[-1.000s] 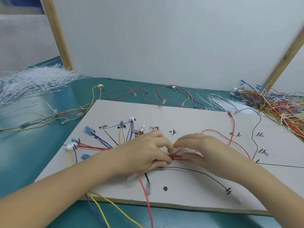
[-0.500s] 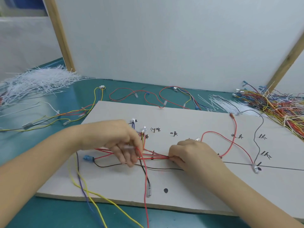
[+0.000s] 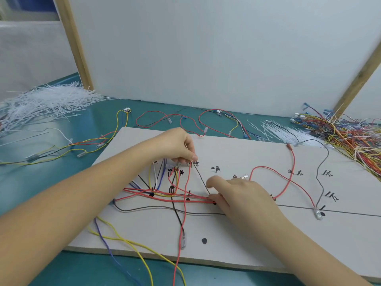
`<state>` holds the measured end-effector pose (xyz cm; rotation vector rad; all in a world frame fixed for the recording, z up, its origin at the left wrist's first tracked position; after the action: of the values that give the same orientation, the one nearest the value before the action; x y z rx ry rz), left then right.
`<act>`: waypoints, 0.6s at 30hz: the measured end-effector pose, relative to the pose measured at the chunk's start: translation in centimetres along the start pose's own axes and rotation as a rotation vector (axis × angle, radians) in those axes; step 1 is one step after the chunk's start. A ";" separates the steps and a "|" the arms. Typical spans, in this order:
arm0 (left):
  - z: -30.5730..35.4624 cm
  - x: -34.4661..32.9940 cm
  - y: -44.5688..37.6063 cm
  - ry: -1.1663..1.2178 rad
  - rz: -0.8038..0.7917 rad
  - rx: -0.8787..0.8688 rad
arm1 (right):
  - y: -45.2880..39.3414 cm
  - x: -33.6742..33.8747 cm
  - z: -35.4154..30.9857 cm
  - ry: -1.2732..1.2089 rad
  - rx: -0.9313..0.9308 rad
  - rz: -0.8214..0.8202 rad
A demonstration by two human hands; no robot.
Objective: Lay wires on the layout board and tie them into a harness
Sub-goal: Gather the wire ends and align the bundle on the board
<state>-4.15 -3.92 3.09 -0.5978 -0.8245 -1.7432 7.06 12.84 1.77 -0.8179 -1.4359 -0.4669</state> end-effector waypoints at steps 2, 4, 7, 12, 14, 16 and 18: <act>-0.1 -0.1 -0.2 -0.066 0.027 -0.028 | -0.1 0.1 -0.2 0.054 0.047 0.002; -0.5 -0.1 -0.4 -0.081 0.044 -0.046 | -0.4 0.2 -0.6 0.145 0.109 -0.050; -1.0 -0.2 -0.3 -0.026 0.020 -0.048 | -1.2 0.6 -1.6 0.243 0.184 -0.133; -1.3 -0.1 -0.2 -0.014 -0.039 -0.052 | -1.9 1.1 -2.7 0.364 0.201 -0.161; -1.1 -0.1 -0.2 -0.058 -0.042 -0.071 | -2.1 1.7 -3.1 0.488 0.117 -0.191; -0.9 -0.3 -0.1 -0.090 -0.057 -0.102 | -2.3 2.0 -3.1 0.504 0.081 -0.092; -0.8 -0.5 0.0 -0.121 -0.076 -0.132 | -1.9 1.4 -2.8 0.465 0.097 -0.100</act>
<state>-4.00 -4.25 2.23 -0.7759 -0.8289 -1.8552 7.80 9.80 3.68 -0.5170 -1.0596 -0.6142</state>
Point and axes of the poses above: each hand's wrist, its own y-axis away from the middle knuckle, its own x-axis out of the back of the hand, z = x × y, the point moved 3 cm from there along -y, towards the middle knuckle, and after that the axes turned 8 degrees about x, right-handed, at the moved point
